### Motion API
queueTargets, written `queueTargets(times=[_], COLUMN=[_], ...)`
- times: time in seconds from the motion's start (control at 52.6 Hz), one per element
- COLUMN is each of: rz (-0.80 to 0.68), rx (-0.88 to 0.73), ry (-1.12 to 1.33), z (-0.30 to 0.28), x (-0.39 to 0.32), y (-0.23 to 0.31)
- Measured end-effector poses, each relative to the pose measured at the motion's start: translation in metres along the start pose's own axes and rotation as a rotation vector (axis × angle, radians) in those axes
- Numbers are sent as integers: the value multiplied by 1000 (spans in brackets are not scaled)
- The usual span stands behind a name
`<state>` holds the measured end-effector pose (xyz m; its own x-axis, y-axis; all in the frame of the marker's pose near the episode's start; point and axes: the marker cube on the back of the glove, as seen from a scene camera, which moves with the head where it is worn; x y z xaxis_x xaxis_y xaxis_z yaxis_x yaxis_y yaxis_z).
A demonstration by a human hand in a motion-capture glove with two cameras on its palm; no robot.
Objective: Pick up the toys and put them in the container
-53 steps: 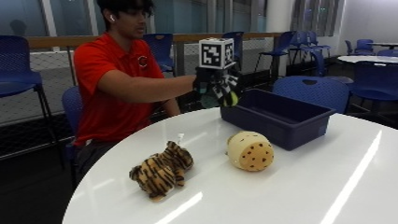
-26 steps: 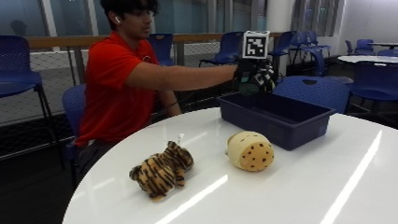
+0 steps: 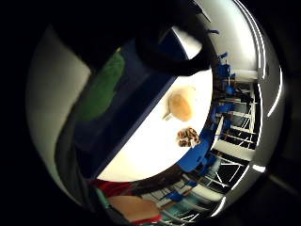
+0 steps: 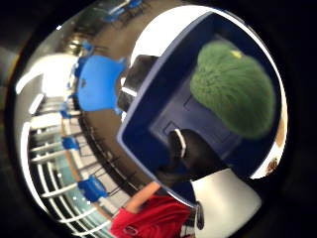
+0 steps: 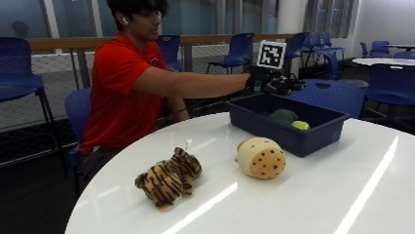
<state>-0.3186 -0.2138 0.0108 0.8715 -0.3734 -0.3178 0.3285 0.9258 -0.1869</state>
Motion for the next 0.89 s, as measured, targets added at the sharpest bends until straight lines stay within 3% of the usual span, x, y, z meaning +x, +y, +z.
queueTargets(times=[0.114,0.361,0.894], rz=[-49,82,498], rx=[19,50,-11], ry=[-121,-185,-169], z=[1,18,107], x=[19,100,310], y=[15,58,185])
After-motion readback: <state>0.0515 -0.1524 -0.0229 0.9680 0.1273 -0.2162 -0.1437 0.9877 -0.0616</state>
